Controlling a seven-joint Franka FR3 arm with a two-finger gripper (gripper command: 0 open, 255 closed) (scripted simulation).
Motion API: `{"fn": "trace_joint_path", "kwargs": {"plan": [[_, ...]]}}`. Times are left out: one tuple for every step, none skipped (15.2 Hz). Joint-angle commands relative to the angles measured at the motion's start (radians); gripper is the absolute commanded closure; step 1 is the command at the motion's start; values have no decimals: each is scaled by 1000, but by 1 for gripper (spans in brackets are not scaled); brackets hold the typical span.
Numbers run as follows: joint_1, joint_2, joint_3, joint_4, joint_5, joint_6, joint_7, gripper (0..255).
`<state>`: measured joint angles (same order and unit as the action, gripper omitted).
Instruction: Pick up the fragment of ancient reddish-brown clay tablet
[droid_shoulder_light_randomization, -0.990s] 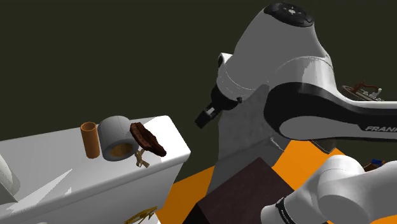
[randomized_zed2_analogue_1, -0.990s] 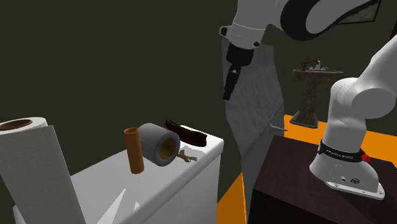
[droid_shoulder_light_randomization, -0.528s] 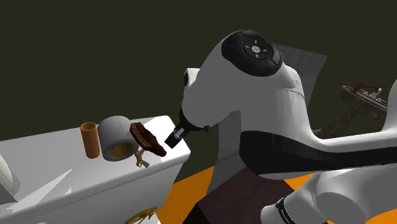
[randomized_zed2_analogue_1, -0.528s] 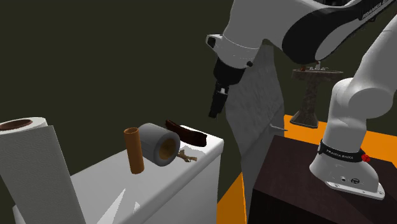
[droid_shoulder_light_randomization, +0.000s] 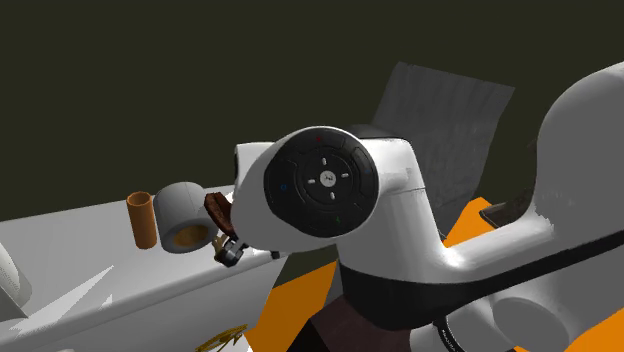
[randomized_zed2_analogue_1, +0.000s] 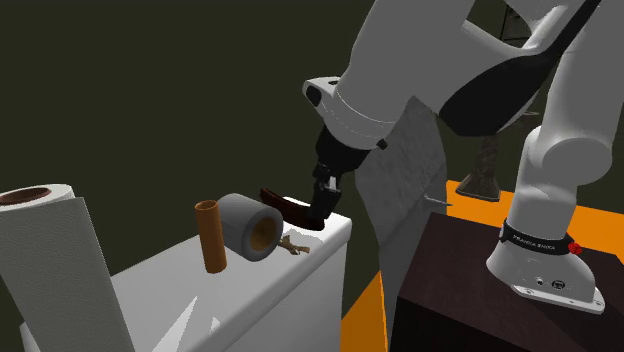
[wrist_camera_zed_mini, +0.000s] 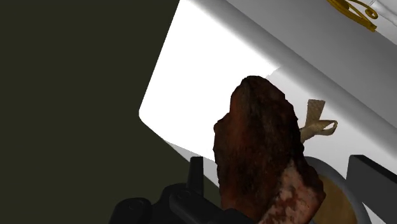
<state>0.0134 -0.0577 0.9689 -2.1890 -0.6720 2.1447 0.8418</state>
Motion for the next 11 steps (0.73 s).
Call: {"fn": "trace_joint_path", "kwargs": {"plan": [[-1,28,8,-6,-39,7,36,0],[-1,41,10,-10,-54,10,51,0],[-1,53,11,-14,-71,13,67,0],[0,67,12,-18,-87,16,82,0],[1,88,13,-23,-114,19,107,0],[2,88,12,-23,-114,19,107,0],[2,88,12,-23,-114,19,107,0],[2,90,12,-21,-116,18,108,255],[2,90,12,-22,-116,19,108,255],[2,89,12,-22,-116,19,108,255],[2,89,12,-22,-115,19,108,255]]}}
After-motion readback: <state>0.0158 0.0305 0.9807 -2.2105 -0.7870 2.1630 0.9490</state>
